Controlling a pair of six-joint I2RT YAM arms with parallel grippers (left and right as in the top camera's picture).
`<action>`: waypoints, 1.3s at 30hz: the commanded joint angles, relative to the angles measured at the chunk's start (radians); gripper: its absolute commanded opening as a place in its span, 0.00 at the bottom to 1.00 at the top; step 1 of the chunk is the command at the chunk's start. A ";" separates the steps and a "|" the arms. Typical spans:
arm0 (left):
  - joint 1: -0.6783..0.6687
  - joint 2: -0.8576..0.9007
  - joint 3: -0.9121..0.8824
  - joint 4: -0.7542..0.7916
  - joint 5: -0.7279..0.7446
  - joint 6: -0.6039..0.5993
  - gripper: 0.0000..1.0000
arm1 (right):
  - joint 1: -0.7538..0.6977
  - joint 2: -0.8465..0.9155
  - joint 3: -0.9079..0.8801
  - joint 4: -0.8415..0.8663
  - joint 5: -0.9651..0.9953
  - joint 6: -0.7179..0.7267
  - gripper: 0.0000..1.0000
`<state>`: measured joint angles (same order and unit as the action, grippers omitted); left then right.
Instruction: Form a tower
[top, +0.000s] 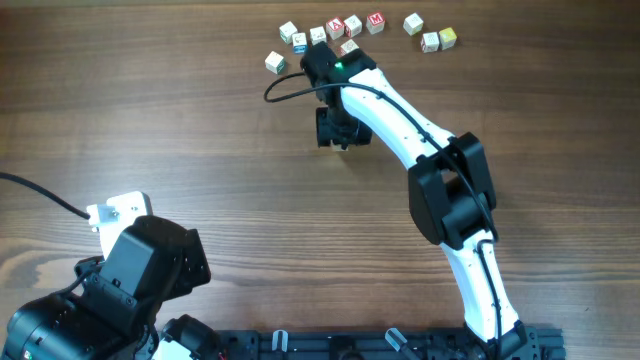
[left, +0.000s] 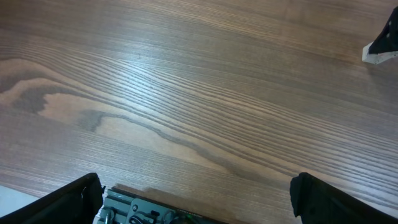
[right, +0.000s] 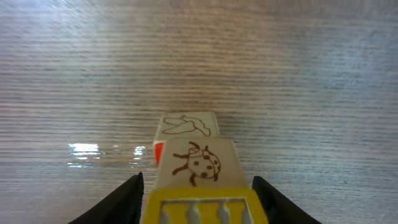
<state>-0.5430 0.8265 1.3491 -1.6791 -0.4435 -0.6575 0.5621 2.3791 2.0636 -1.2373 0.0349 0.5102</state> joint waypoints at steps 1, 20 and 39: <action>0.005 -0.001 -0.001 0.002 -0.002 -0.009 1.00 | 0.002 0.018 0.044 -0.006 0.021 -0.013 0.52; 0.005 -0.001 -0.001 0.002 -0.002 -0.009 1.00 | 0.002 0.018 0.044 -0.017 0.021 -0.014 0.29; 0.005 -0.001 -0.001 0.002 -0.002 -0.009 1.00 | 0.002 0.018 0.044 -0.020 0.013 -0.066 0.27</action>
<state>-0.5430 0.8265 1.3491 -1.6791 -0.4438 -0.6571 0.5621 2.3791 2.0853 -1.2530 0.0349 0.4660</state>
